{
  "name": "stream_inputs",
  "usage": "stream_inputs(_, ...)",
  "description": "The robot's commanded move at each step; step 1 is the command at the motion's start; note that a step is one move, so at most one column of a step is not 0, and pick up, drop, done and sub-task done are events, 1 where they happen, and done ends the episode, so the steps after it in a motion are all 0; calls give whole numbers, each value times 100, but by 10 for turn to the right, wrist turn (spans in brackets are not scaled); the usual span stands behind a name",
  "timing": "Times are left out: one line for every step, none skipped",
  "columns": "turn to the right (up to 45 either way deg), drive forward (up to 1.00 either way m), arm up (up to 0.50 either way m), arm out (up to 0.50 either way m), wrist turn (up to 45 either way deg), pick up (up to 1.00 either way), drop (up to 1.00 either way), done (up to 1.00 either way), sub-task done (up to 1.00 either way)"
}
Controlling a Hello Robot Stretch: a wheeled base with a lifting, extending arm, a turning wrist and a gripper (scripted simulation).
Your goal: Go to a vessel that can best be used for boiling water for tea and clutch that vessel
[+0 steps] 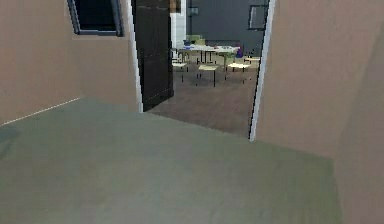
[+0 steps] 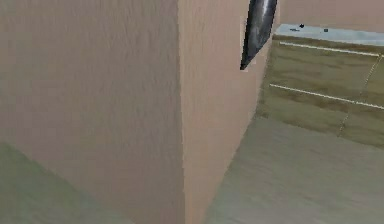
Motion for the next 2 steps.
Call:
stream_inputs(0, 100, 0, 0, 0, 0, 0, 0, 0)
stream_inputs(30, 0, 0, 0, 0, 0, 0, 0, 0)
